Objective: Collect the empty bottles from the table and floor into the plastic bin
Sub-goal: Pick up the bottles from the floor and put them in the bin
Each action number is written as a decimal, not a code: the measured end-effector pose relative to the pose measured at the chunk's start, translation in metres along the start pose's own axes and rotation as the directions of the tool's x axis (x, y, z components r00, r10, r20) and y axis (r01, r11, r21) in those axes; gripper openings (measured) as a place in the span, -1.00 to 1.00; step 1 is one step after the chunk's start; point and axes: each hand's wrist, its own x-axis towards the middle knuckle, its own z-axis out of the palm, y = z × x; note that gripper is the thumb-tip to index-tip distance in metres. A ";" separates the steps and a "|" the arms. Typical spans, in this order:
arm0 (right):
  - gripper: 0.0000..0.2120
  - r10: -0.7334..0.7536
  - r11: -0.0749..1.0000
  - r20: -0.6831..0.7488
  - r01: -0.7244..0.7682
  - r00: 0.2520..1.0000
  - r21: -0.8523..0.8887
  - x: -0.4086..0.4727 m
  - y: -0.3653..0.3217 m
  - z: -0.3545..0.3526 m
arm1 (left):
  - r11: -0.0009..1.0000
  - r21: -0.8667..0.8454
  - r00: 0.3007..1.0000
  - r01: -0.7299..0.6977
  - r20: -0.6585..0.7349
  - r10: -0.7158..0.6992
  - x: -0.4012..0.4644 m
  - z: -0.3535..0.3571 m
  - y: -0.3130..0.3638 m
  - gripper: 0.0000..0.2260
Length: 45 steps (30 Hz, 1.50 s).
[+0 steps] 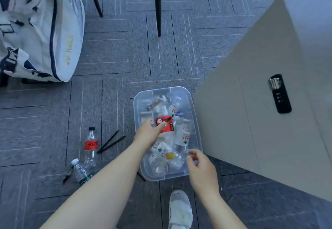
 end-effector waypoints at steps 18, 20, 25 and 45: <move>-0.64 -0.156 0.845 0.405 0.334 0.901 -0.418 -0.026 -0.096 0.282 | 0.959 0.070 0.942 0.276 -0.217 -0.255 -0.034 -0.102 -0.295 -0.67; -0.60 -0.140 0.815 0.419 0.345 0.897 -0.465 -0.008 -0.093 0.335 | 0.951 0.035 0.923 0.307 -0.254 -0.288 -0.019 -0.106 -0.335 -0.66; -0.33 -0.120 0.776 0.415 0.346 0.902 -0.527 0.053 -0.072 0.456 | 0.945 -0.014 0.902 0.327 -0.292 -0.317 0.036 -0.099 -0.427 -0.70; -0.27 -0.125 0.820 0.253 0.243 0.959 -0.518 0.031 -0.038 0.412 | 0.885 -0.212 0.862 0.415 -0.217 -0.457 0.033 -0.071 -0.451 -0.57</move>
